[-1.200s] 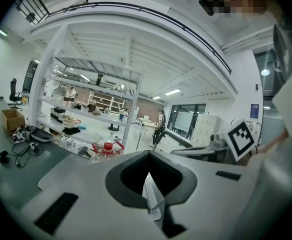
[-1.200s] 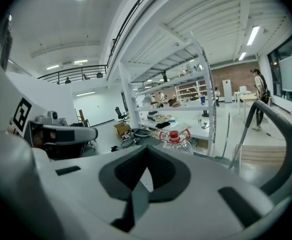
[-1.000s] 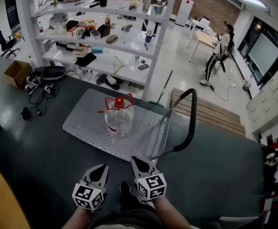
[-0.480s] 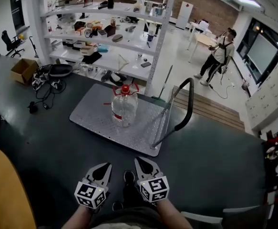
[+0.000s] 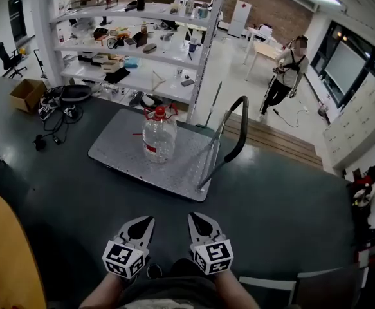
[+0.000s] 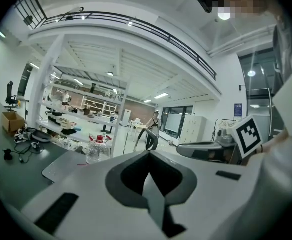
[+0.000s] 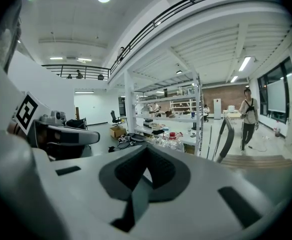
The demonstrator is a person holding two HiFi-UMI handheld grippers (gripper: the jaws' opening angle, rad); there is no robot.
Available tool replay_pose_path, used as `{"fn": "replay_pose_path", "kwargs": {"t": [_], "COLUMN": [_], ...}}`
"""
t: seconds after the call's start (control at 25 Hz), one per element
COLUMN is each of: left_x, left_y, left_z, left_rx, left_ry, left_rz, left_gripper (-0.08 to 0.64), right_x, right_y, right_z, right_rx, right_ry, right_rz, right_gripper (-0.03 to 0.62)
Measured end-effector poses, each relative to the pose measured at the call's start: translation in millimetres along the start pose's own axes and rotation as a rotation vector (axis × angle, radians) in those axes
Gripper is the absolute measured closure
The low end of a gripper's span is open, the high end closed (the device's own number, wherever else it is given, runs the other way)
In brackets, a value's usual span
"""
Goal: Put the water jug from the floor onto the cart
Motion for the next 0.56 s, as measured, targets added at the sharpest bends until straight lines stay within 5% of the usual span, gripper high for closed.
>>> {"fn": "replay_pose_path", "kwargs": {"t": [0.56], "left_x": [10.5], "left_y": [-87.3], "left_z": [-19.1], "left_rx": [0.070], "left_ry": [-0.032], "left_rz": [-0.024], "left_gripper": [0.554], "right_x": [-6.3], "right_y": [-61.8], "right_z": [65.2], "right_rx": [0.051], "right_ry": [-0.002], "right_rz": [-0.008], "right_gripper": [0.603]}}
Point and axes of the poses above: the fingertips, and each gripper's own axes: z backward along the fingers, y to its left, x out of its top, the point moved 4 cm from there along z, backward along the fingers, and after that the axes turned 2 degrees about y, right-handed, at the moved point
